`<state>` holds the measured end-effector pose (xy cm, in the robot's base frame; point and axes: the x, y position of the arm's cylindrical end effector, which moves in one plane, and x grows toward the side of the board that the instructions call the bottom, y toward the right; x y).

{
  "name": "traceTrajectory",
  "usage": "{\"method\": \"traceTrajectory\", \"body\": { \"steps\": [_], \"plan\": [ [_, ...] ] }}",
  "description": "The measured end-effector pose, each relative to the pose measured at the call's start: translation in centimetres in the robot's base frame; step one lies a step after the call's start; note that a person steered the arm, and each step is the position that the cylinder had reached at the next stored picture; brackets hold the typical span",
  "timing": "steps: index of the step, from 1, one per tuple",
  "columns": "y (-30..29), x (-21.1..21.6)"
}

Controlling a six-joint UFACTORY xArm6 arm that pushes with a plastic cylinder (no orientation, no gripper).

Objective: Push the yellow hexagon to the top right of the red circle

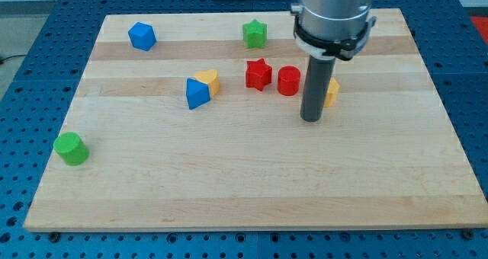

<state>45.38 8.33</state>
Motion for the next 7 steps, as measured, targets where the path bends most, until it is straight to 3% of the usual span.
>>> {"method": "traceTrajectory", "body": {
  "steps": [1, 2, 5, 7],
  "plan": [
    [0.4, -0.3],
    [0.5, -3.4],
    [6.5, -3.6],
    [6.3, -7.8]
  ]
}}
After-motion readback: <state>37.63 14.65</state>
